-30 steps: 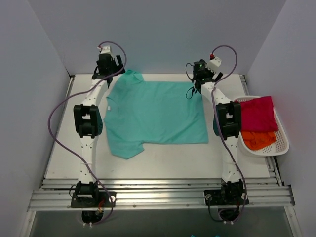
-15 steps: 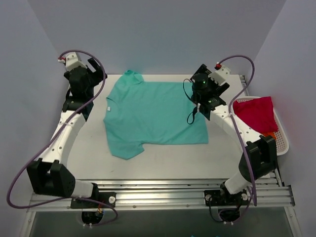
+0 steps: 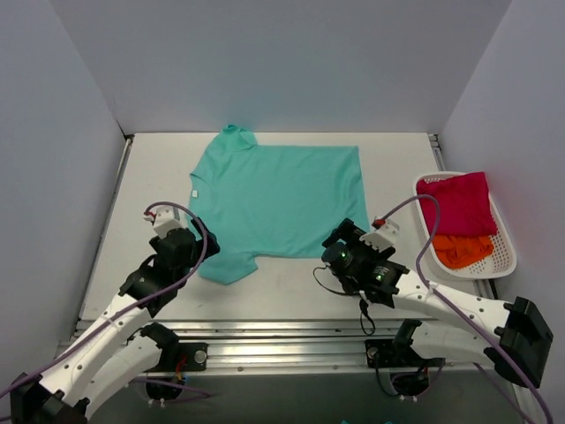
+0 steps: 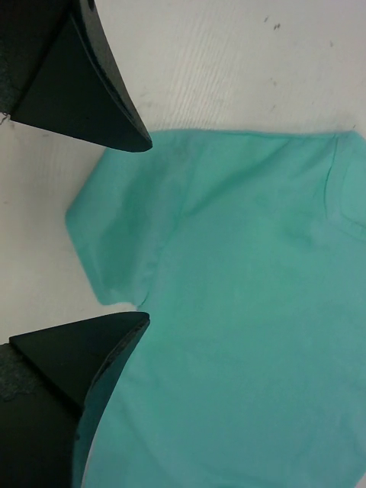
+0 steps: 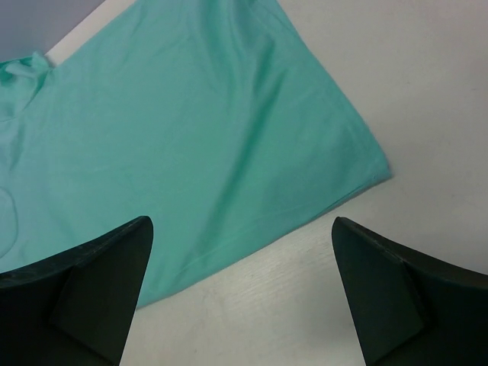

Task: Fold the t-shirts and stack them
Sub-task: Flatten out the tshirt, then grap the side of the flattened tshirt closest away from the robot with both arms, then fold the flattened tshirt in 1/3 of the way

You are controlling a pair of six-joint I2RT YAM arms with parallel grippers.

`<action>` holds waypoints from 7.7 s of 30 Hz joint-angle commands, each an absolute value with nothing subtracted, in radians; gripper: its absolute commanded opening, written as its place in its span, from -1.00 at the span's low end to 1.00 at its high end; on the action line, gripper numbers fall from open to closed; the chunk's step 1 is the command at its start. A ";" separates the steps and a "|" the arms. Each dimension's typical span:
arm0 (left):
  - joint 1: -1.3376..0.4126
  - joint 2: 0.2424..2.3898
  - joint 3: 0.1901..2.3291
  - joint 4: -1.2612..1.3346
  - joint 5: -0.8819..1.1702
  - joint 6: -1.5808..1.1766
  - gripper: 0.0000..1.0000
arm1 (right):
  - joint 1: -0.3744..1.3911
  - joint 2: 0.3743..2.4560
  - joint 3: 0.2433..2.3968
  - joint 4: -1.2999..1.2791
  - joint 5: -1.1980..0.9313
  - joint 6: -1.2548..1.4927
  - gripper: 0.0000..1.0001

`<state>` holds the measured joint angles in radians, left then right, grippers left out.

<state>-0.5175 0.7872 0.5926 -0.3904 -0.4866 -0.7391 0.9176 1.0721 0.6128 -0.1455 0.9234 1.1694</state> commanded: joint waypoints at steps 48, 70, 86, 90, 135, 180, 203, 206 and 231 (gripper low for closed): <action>-0.801 1.111 0.425 -0.192 -0.793 -1.138 -0.95 | 1.028 0.951 0.533 -0.246 1.021 1.294 1.00; -0.634 0.997 0.443 -0.132 -0.706 -0.950 -0.95 | 0.463 1.259 0.328 0.330 0.305 1.006 0.86; -0.595 1.008 0.428 -0.097 -0.672 -0.937 -0.95 | 0.465 1.195 0.301 0.307 0.331 0.992 -0.92; -0.597 1.011 0.431 -0.100 -0.667 -0.939 -0.95 | 0.465 1.210 0.305 0.307 0.324 0.991 -1.00; -0.295 1.299 0.846 -0.017 -0.273 -0.770 -0.95 | 0.425 1.380 0.758 0.072 0.446 0.917 -1.00; -0.107 1.585 1.128 0.094 -0.183 -0.769 0.91 | 0.612 1.865 1.331 0.255 0.298 0.778 -0.63; -0.077 1.546 1.006 0.166 -0.147 -0.755 0.87 | 0.818 2.230 1.652 0.106 0.276 0.810 -1.00; -0.077 1.546 1.003 0.167 -0.147 -0.750 0.86 | 0.808 2.256 1.680 0.092 0.278 0.805 -1.00; -0.072 1.589 1.009 0.207 -0.129 -0.756 0.83 | 0.753 2.365 1.781 0.075 0.247 0.792 -1.00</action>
